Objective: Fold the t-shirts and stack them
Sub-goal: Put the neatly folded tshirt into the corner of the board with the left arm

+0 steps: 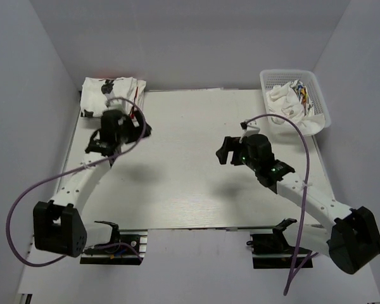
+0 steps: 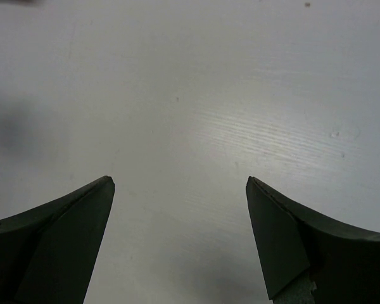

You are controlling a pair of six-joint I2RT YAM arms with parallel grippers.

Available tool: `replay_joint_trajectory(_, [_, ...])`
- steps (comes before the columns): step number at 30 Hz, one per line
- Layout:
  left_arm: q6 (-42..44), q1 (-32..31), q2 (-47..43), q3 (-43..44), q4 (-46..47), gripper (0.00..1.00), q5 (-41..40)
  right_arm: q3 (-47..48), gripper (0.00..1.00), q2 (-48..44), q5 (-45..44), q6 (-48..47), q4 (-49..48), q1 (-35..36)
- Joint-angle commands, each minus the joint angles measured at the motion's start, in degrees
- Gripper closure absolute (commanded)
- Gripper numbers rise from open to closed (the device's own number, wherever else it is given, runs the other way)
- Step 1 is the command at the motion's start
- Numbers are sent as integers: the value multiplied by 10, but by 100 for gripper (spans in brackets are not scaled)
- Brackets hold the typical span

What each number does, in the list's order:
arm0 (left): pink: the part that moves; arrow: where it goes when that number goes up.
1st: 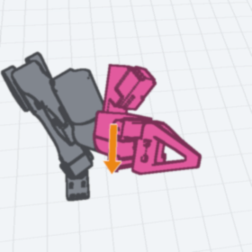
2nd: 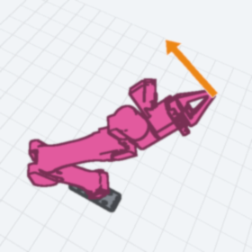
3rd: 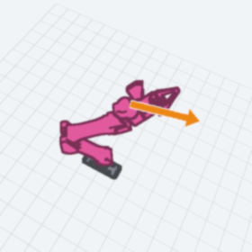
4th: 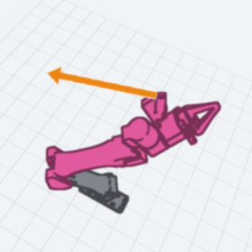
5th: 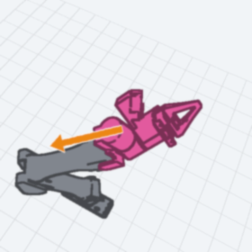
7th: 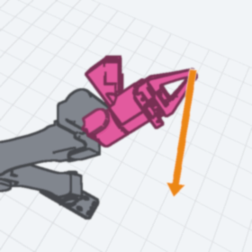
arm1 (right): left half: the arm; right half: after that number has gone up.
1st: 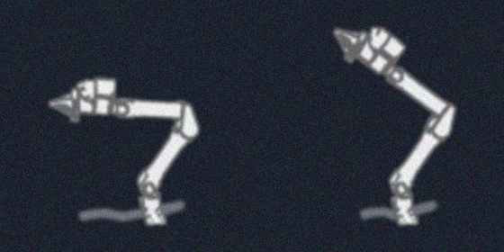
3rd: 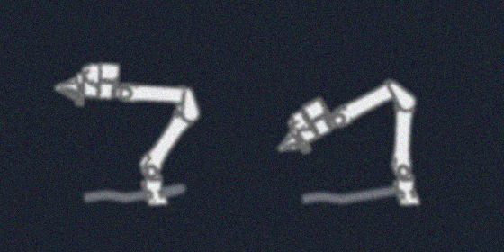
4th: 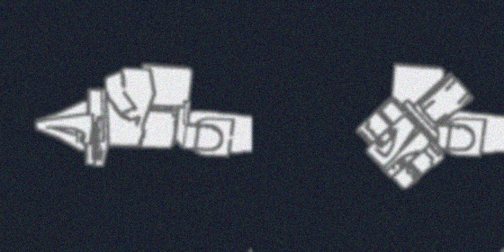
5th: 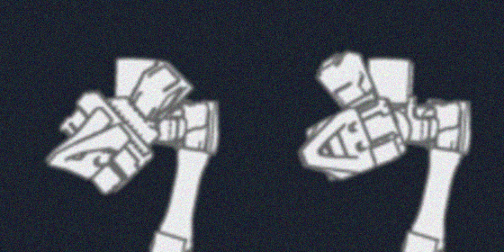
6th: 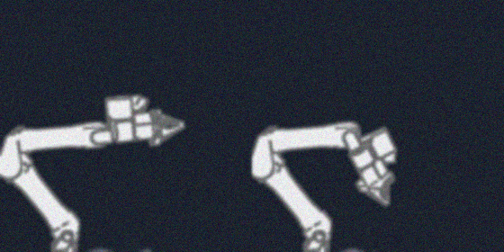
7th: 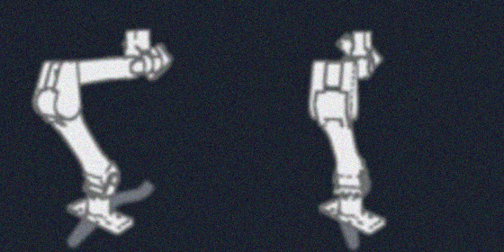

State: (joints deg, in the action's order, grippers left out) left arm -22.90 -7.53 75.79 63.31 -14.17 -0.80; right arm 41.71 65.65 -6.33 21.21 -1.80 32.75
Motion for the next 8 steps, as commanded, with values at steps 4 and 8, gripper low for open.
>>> replay_joint_trajectory(4, [-91, -78, -93, -113, -12, 0, -23, -96, 10, -82, 53, 42, -46, -1])
replay_joint_trajectory(8, [-80, -90, -99, -96, -48, 0, -67, -154, 10, -130, 57, 49, -79, 0])
